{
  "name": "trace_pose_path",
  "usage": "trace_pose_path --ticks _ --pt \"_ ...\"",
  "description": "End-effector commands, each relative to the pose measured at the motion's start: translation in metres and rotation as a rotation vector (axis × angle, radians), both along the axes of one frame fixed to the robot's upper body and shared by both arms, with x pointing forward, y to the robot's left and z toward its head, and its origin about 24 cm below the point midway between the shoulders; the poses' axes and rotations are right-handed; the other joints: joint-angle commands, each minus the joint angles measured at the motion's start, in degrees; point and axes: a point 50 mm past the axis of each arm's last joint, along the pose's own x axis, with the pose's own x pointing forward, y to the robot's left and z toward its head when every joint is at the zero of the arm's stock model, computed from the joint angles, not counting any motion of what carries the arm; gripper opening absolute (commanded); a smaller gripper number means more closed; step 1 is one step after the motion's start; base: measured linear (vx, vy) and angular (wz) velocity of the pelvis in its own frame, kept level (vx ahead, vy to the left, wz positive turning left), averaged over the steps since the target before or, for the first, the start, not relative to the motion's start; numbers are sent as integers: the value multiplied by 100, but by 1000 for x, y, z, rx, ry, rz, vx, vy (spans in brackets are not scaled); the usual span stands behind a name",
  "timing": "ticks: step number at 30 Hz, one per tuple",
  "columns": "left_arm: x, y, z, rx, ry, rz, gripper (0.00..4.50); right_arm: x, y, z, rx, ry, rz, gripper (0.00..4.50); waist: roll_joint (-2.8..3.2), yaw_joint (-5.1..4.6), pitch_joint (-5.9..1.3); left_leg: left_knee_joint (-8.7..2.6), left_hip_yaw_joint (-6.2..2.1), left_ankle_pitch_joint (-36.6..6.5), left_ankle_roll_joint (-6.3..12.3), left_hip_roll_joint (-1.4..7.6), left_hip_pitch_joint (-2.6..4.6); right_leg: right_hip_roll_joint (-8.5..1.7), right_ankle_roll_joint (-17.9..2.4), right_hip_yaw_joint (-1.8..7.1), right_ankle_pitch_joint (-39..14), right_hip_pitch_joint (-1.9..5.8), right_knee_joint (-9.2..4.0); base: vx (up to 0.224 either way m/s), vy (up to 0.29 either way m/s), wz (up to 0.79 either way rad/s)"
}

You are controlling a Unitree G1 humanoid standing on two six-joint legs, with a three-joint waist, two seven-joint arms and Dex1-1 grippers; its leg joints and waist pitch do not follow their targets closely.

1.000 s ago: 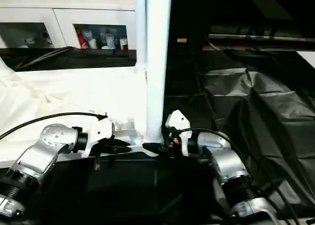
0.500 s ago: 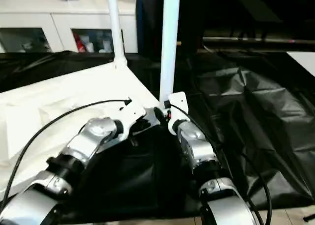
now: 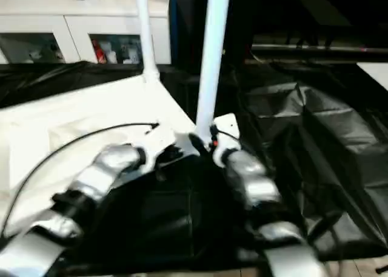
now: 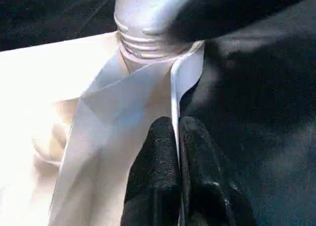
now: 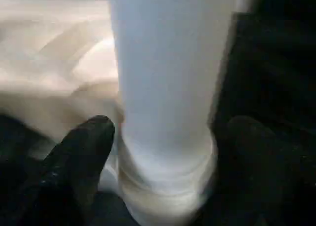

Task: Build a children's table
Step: Rotate leg to tighten

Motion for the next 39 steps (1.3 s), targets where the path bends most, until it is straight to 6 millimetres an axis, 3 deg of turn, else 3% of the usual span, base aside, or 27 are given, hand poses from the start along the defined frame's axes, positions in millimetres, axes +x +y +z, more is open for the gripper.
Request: trace_pose_path --ticks 1,5,6,7,10,14,18,20,24,25,30,32,39 --pt "-9 12 -11 10 54 -35 0 -10 6 5 18 15 158 416 -90 19 -315 -366 -54 -1399 340 116 -64 -324 -834 207 -1709 310 -458 0 0 0" --pt "-22 13 -6 -18 76 -206 0 -19 1 8 7 26 253 416 -72 4 -354 -336 -54 -1266 327 143 -52 -348 -974 221 -1542 292 -418 0 0 0" --pt "-28 14 -5 -22 95 -263 0 -20 1 9 5 26 270 416 -54 15 -361 -310 -24 -1164 351 155 -14 -337 -1132 235 -1305 247 -402 0 0 0" --pt "-36 14 -2 -34 126 -337 0 -20 2 10 0 27 291 416 -39 35 -367 -304 -18 -1085 351 165 -14 -329 -1231 235 -1113 248 -362 0 0 0" --pt "-42 14 1 -47 151 -380 0 -22 4 10 -11 32 313 416 -17 84 -374 -295 -1 -1050 352 185 22 -290 -1380 233 -697 227 -301 0 0 0" --pt "-47 16 3 -41 161 -420 0 -26 9 8 -55 46 375 416 -29 99 -350 -311 12 -1224 293 169 23 -309 -1335 236 -893 230 -330 0 0 0" --pt "-46 18 2 -32 152 -408 0 -29 10 5 -76 58 409 416 -53 103 -334 -327 4 -1372 187 162 21 -338 -1118 254 -1411 234 -381 0 0 0" --pt "-46 19 3 -32 154 -406 0 -29 10 5 -77 62 414 416 -76 100 -333 -328 3 -1348 177 161 15 -333 -1074 254 -1448 234 -385 0 0 0" --pt "-46 21 3 -32 156 -403 0 -27 10 6 -64 63 402 416 -67 98 -349 -318 -4 -1190 202 160 4 -327 -1091 249 -1239 245 -352 0 0 0" --pt "-46 21 3 -32 158 -402 0 -27 10 6 -61 64 403 391 -64 95 -349 -312 -1 -1167 215 157 3 -323 -1115 249 -1172 246 -345 0 0 0" --pt "-47 21 3 -32 162 -397 0 -28 11 5 -59 72 413 377 -64 96 -351 -305 1 -1131 247 156 0 -319 -1151 243 -1105 251 -338 0 0 0" --pt "-47 21 3 -32 162 -394 0 -29 12 4 -57 78 421 341 -65 97 -353 -303 0 -1122 241 153 -2 -320 -1154 244 -1094 255 -334 0 0 0" --pt "-47 23 2 -30 164 -385 0 -30 13 2 -59 86 427 295 -66 94 -354 -297 -1 -1144 229 149 -4 -322 -1143 243 -1153 259 -336 0 0 0"
